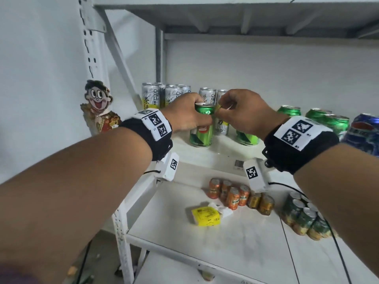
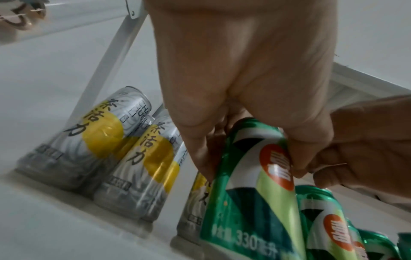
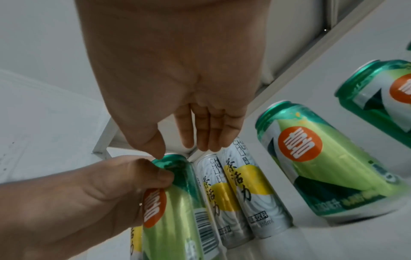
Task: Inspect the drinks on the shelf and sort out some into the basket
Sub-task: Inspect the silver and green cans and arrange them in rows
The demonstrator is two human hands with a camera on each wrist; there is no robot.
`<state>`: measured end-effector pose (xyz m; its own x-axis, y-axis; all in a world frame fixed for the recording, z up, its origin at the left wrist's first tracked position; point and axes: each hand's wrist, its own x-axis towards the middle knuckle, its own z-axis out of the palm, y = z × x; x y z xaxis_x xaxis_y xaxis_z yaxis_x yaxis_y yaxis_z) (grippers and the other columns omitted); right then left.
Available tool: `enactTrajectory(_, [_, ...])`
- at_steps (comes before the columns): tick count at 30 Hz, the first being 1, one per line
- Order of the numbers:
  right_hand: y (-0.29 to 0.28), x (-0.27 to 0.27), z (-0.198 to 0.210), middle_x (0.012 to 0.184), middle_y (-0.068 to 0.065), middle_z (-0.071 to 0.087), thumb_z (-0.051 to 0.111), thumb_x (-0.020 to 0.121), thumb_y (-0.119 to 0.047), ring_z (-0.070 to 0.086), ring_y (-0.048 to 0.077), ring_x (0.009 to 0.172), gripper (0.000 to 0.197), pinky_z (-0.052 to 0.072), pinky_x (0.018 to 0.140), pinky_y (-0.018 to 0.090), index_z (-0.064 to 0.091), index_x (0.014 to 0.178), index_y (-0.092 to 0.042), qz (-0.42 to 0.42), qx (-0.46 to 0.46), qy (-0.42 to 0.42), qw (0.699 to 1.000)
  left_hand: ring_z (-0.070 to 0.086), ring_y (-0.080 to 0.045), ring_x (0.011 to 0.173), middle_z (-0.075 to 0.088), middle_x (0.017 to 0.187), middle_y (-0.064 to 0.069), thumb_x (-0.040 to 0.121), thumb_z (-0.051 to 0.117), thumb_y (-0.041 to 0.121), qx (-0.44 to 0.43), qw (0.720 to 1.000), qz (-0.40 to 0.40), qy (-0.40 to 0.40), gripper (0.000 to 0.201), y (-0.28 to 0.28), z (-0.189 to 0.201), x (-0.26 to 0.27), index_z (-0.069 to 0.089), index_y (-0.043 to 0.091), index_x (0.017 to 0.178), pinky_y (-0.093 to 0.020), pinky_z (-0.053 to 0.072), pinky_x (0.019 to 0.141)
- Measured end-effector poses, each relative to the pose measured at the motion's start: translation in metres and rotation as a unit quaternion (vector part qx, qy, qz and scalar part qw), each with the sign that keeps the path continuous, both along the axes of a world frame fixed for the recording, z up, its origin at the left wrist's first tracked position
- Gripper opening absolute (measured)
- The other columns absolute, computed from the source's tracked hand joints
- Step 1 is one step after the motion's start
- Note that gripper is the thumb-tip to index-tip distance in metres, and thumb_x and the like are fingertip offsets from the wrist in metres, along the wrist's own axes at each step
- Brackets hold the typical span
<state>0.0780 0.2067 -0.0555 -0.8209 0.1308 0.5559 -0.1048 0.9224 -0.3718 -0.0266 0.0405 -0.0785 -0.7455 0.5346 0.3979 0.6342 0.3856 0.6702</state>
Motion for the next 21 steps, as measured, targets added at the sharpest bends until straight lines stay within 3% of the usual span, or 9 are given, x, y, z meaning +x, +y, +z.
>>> enactTrajectory(2, [-0.003, -0.005, 0.001, 0.107, 0.003, 0.073, 0.073, 0.09, -0.034, 0.066, 0.022, 0.101, 0.029, 0.052, 0.087, 0.031, 0.074, 0.113, -0.015, -0.019, 0.027, -0.004, 0.999, 0.073, -0.014, 0.077, 0.076, 0.096, -0.001, 0.081, 0.09, 0.031, -0.026, 0.999, 0.015, 0.028, 0.039, 0.001, 0.005, -0.009, 0.067, 0.016, 0.109, -0.032, 0.057, 0.065])
enactTrajectory(5, [0.003, -0.005, 0.005, 0.106, 0.004, 0.073, 0.073, 0.09, -0.032, 0.066, 0.023, 0.099, 0.026, 0.053, 0.087, 0.033, 0.076, 0.11, -0.016, -0.034, 0.04, -0.003, 0.999, 0.073, -0.021, 0.098, 0.073, 0.106, -0.002, 0.081, 0.088, 0.039, -0.068, 0.996, 0.02, 0.059, 0.046, 0.005, 0.016, -0.009, 0.067, 0.015, 0.114, -0.042, 0.063, 0.086])
enactTrajectory(7, [0.013, -0.002, 0.011, 0.106, 0.004, 0.073, 0.073, 0.09, -0.031, 0.066, 0.023, 0.099, 0.025, 0.053, 0.087, 0.032, 0.076, 0.109, -0.016, -0.047, 0.054, 0.009, 0.997, 0.069, -0.023, 0.104, 0.07, 0.114, -0.003, 0.084, 0.086, 0.042, -0.081, 0.992, 0.014, 0.099, 0.049, 0.013, 0.026, -0.009, 0.065, 0.014, 0.119, -0.042, 0.061, 0.091])
enactTrajectory(12, [0.052, 0.015, 0.037, 0.109, 0.001, 0.072, 0.072, 0.09, -0.029, 0.061, 0.016, 0.096, 0.025, 0.043, 0.082, 0.025, 0.077, 0.112, -0.018, -0.082, 0.097, 0.004, 0.992, 0.066, -0.021, 0.105, 0.069, 0.114, 0.001, 0.088, 0.081, 0.045, -0.09, 0.974, -0.033, 0.205, 0.042, 0.052, 0.058, 0.008, 0.07, 0.017, 0.118, -0.035, 0.056, 0.091])
enactTrajectory(17, [0.115, 0.029, 0.055, 0.118, 0.002, 0.071, 0.071, 0.09, -0.029, 0.063, 0.023, 0.111, 0.026, 0.048, 0.093, 0.03, 0.077, 0.113, -0.02, -0.153, 0.127, -0.047, 0.979, 0.065, -0.019, 0.106, 0.067, 0.113, 0.005, 0.088, 0.08, 0.046, -0.136, 0.966, -0.065, 0.208, 0.036, 0.122, 0.073, 0.025, 0.073, 0.02, 0.113, -0.036, 0.056, 0.095])
enactTrajectory(21, [0.148, 0.016, 0.05, 0.127, 0.004, 0.067, 0.068, 0.091, -0.036, 0.061, 0.027, 0.118, 0.036, 0.051, 0.099, 0.034, 0.072, 0.124, -0.02, -0.188, 0.144, -0.122, 0.964, 0.067, -0.017, 0.1, 0.07, 0.107, 0.008, 0.086, 0.081, 0.044, -0.171, 0.965, -0.052, 0.192, 0.028, 0.157, 0.072, 0.024, 0.074, 0.023, 0.104, -0.037, 0.059, 0.093])
